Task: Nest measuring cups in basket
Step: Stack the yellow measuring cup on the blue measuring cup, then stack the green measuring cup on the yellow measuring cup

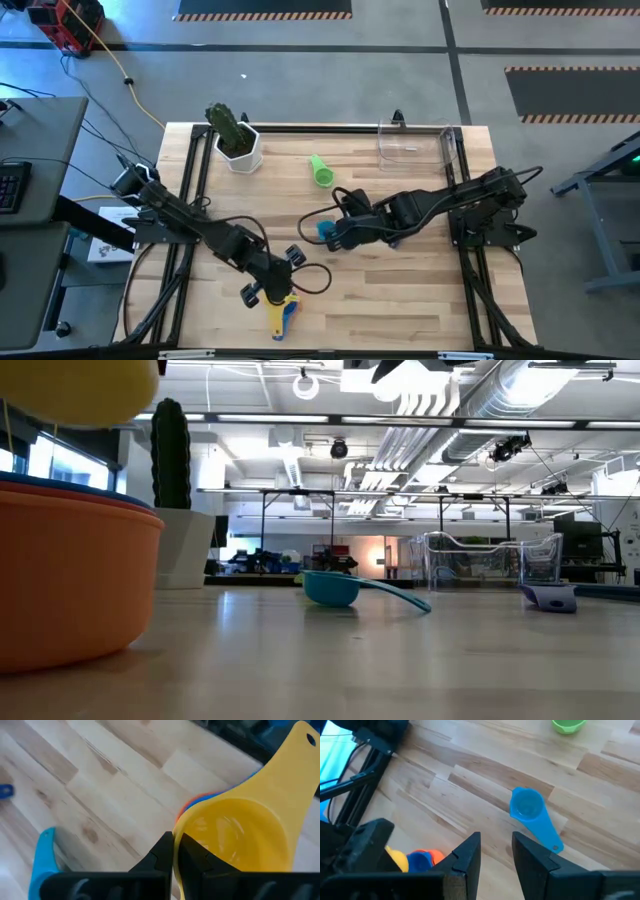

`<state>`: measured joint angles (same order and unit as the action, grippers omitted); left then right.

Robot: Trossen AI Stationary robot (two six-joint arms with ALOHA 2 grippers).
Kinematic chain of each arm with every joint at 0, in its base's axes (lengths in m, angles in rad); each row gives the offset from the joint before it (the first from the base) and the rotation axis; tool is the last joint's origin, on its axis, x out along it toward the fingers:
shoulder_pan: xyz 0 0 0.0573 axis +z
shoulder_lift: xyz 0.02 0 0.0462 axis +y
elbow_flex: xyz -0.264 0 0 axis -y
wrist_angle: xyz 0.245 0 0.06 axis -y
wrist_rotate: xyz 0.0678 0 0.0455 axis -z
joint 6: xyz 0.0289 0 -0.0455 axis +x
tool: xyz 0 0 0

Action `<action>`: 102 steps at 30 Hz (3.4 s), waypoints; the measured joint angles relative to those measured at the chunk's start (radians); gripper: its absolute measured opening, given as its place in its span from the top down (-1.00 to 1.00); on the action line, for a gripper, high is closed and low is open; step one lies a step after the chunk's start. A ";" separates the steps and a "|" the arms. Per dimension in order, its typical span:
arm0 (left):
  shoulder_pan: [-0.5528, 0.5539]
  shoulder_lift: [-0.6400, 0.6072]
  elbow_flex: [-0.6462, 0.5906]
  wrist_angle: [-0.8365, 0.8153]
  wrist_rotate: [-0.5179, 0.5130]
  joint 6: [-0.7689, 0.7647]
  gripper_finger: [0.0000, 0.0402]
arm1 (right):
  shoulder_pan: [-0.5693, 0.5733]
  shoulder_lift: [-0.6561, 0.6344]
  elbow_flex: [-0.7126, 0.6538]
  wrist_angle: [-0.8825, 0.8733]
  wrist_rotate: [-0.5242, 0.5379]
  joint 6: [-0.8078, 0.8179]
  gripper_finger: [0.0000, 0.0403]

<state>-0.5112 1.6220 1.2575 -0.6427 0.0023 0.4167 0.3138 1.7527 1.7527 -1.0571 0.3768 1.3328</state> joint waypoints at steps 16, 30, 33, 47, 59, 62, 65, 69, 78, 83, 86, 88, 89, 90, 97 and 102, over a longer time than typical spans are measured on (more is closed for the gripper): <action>-0.032 0.088 -0.001 -0.001 -0.018 0.023 0.96 | 0.003 0.037 0.000 0.009 -0.007 0.032 0.50; -0.025 0.088 -0.001 0.019 -0.042 0.024 0.96 | 0.001 0.037 0.000 0.008 -0.009 0.032 0.50; -0.025 0.088 -0.001 0.026 -0.043 0.023 0.96 | 0.001 0.037 0.000 0.009 -0.010 0.031 0.50; -0.039 0.141 -0.001 0.038 -0.033 0.013 0.96 | 0.001 0.037 0.000 0.007 -0.010 0.029 0.50; -0.039 0.150 -0.001 0.036 -0.073 -0.013 0.96 | 0.001 0.036 0.000 0.007 -0.010 0.029 0.50; -0.039 0.150 -0.001 0.036 -0.074 0.004 0.93 | 0.001 0.036 0.000 0.001 -0.010 0.029 0.50; -0.039 0.150 -0.001 0.036 -0.074 0.013 0.84 | 0.001 0.036 0.000 -0.001 -0.010 0.029 0.50; -0.039 0.150 -0.001 0.035 -0.076 0.013 0.70 | 0.001 0.036 0.000 -0.001 -0.010 0.028 0.50; -0.039 0.145 -0.001 0.024 -0.102 0.003 0.57 | 0.001 0.036 0.000 -0.001 -0.010 0.013 0.50; -0.034 0.106 0.000 -0.037 -0.111 -0.117 0.56 | 0.001 0.036 -0.001 -0.005 -0.011 0.013 0.50; -0.025 0.076 0.000 -0.106 -0.113 -0.201 0.56 | 0.001 0.036 -0.001 -0.006 -0.012 0.013 0.50; -0.022 0.058 0.000 -0.160 -0.117 -0.252 0.56 | 0.000 0.036 -0.001 -0.007 -0.012 0.013 0.50; -0.019 0.050 0.000 -0.183 -0.117 -0.278 0.56 | 0.000 0.036 -0.001 -0.007 -0.012 0.013 0.50; -0.017 0.042 0.000 -0.201 -0.117 -0.306 0.56 | 0.000 0.036 -0.001 -0.007 -0.012 0.013 0.50; -0.013 -0.009 -0.001 -0.345 -0.117 -0.502 0.56 | -0.006 0.036 -0.001 -0.008 -0.037 -0.002 0.50; -0.013 -0.040 -0.001 -0.409 -0.117 -0.627 0.56 | -0.036 0.036 -0.001 -0.012 -0.059 -0.073 0.50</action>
<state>-0.5240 1.5817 1.2566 -1.0519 -0.1150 -0.2099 0.2782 1.7885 1.7519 -1.0689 0.3180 1.2603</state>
